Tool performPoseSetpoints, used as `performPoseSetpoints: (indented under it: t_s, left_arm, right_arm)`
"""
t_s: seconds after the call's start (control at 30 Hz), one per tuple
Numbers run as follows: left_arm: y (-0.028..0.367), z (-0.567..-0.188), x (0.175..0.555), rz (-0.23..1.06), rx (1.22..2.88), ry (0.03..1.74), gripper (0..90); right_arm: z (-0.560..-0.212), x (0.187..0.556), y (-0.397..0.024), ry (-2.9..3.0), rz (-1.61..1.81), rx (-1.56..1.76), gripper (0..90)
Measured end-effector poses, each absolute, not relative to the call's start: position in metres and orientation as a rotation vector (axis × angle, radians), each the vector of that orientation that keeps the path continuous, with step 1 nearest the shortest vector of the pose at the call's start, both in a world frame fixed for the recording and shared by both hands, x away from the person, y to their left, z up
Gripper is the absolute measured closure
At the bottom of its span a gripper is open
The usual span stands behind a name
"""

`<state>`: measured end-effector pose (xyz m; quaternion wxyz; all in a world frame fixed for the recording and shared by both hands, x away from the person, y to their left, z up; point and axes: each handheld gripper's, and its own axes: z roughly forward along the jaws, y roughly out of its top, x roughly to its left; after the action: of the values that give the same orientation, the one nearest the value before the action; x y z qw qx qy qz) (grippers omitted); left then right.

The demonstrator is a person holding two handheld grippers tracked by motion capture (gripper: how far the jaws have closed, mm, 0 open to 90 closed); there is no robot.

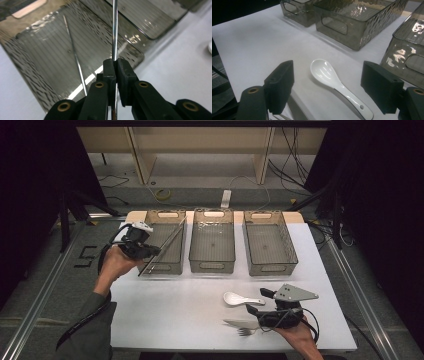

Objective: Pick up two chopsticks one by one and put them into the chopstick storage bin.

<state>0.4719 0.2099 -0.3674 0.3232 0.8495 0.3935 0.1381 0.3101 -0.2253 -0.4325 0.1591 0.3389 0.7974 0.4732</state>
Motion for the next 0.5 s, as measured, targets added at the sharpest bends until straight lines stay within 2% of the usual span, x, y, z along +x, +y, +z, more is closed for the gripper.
performPoseSetpoints:
  t_s: [0.5]
  left_arm:
    - [0.209, -0.369, 0.509, 0.427, 2.156, 1.143, 84.9]
  right_arm:
    - [-0.432, 0.310, -0.226, 2.275, 1.357, 0.975, 27.6]
